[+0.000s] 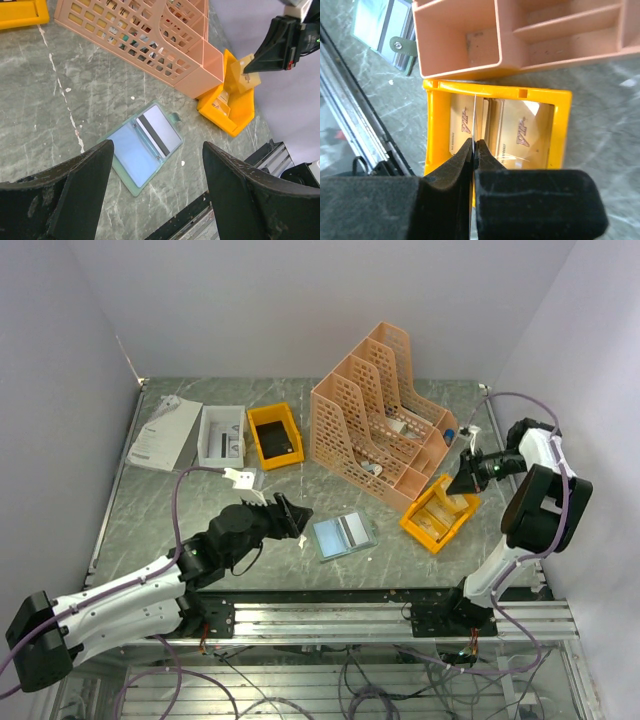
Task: Put the credit cards into the card holder
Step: Pick up the credit card from the storage box.
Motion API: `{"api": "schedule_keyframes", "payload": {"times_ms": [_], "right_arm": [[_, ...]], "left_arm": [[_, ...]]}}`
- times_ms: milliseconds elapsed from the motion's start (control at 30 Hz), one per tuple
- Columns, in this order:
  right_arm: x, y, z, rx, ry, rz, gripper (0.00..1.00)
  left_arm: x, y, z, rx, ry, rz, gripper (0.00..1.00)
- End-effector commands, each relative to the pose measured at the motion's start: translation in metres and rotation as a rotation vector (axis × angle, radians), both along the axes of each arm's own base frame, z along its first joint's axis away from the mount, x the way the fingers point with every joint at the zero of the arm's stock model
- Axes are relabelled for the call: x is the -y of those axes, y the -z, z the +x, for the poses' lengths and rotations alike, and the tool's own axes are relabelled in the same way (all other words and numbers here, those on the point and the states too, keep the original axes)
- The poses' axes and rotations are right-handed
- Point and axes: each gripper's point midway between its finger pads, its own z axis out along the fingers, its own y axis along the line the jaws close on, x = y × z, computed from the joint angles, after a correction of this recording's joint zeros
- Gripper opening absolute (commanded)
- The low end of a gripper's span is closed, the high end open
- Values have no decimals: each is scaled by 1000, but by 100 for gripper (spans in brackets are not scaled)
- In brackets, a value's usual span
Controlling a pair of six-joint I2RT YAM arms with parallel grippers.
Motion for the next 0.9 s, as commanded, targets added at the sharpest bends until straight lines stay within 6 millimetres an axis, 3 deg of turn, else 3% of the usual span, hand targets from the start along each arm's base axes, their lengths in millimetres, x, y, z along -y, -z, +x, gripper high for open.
{"api": "schedule_keyframes", "payload": {"times_ms": [0, 67, 167, 233, 367, 500, 700, 867], "right_arm": [[9, -36, 12, 167, -25, -77, 0], [5, -51, 11, 214, -38, -67, 0], [-18, -69, 4, 261, -51, 7, 0], [-46, -75, -5, 268, -96, 69, 0], [-123, -87, -28, 198, -181, 269, 0], [-167, -86, -28, 145, -153, 377, 0], [-203, -71, -37, 130, -107, 440, 0], [-213, -74, -38, -26, 37, 536, 0]], "left_arm": [[-1, -16, 1, 43, 1, -34, 82], [1, -20, -1, 58, 17, -63, 82], [5, -24, -7, 80, 53, -116, 82], [10, -26, -11, 91, 88, -156, 82], [19, -24, -20, 80, 145, -221, 80], [24, -9, -24, 20, 157, -239, 76], [29, 14, -26, -53, 159, -264, 63], [44, 9, -28, -69, 207, -338, 60]]}}
